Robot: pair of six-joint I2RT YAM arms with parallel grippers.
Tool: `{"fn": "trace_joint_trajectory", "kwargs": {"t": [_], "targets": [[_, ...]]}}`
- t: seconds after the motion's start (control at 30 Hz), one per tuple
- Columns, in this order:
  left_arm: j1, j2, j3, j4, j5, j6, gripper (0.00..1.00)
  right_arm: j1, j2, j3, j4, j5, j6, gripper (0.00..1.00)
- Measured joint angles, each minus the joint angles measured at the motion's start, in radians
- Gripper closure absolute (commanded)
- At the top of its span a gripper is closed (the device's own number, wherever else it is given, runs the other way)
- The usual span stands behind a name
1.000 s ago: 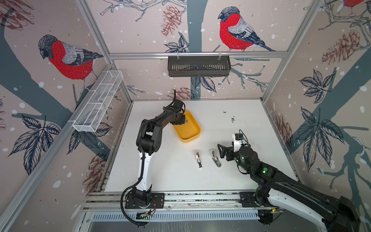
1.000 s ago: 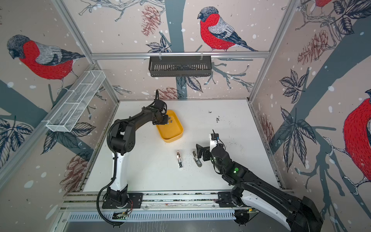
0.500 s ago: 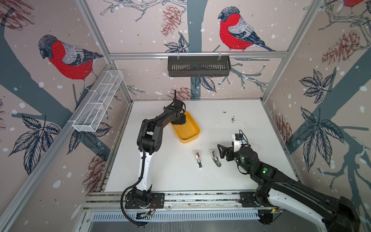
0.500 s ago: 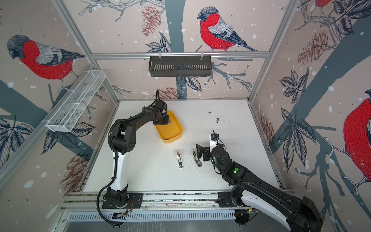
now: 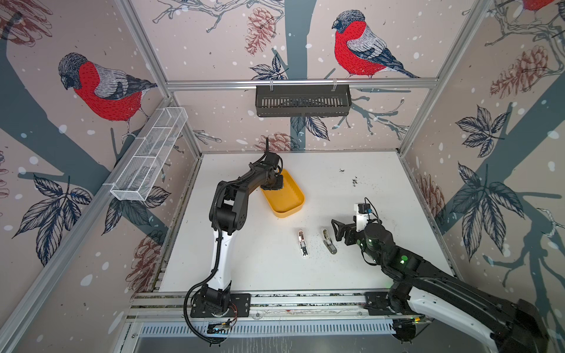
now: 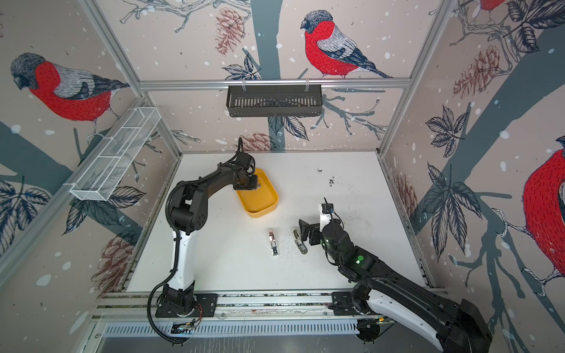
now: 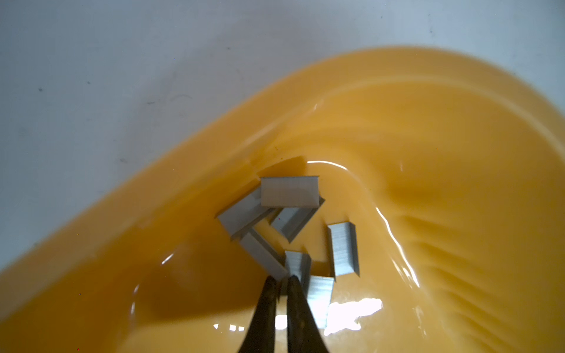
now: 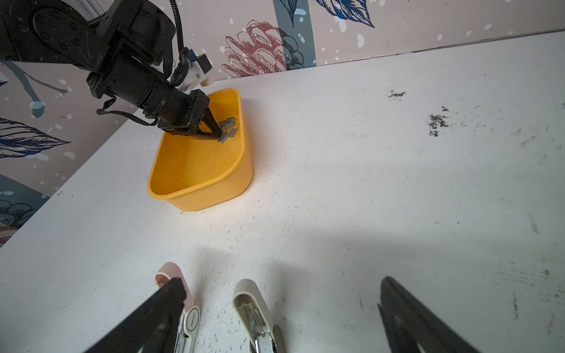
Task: Load the staples into the stapler
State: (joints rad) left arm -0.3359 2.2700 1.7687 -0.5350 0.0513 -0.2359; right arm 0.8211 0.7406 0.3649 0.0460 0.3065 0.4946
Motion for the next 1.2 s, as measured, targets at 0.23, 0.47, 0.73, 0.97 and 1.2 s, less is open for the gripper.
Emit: {"fn": "trace_joint_trajectory", "kwargs": {"t": [0.23, 0.47, 0.73, 0.97, 1.2], "targets": [[-0.004, 0.002, 0.001, 0.000, -0.007, 0.000, 0.99, -0.003, 0.000, -0.004, 0.000, 0.000, 0.000, 0.00], [-0.008, -0.017, 0.001, -0.013, -0.026, -0.001, 1.00, -0.004, -0.001, -0.004, 0.000, 0.000, 0.000, 0.00], [-0.022, -0.178, -0.096, -0.003, -0.024, -0.015, 1.00, -0.006, -0.014, 0.008, -0.003, -0.020, 0.005, 0.05], [-0.025, -0.319, -0.215, 0.008, 0.031, -0.030, 1.00, -0.014, -0.025, 0.031, -0.004, -0.071, 0.029, 0.07], [-0.026, -0.225, -0.146, 0.000, 0.047, -0.082, 0.77, -0.018, 0.000, 0.038, -0.003, -0.093, 0.033, 0.07]]}}
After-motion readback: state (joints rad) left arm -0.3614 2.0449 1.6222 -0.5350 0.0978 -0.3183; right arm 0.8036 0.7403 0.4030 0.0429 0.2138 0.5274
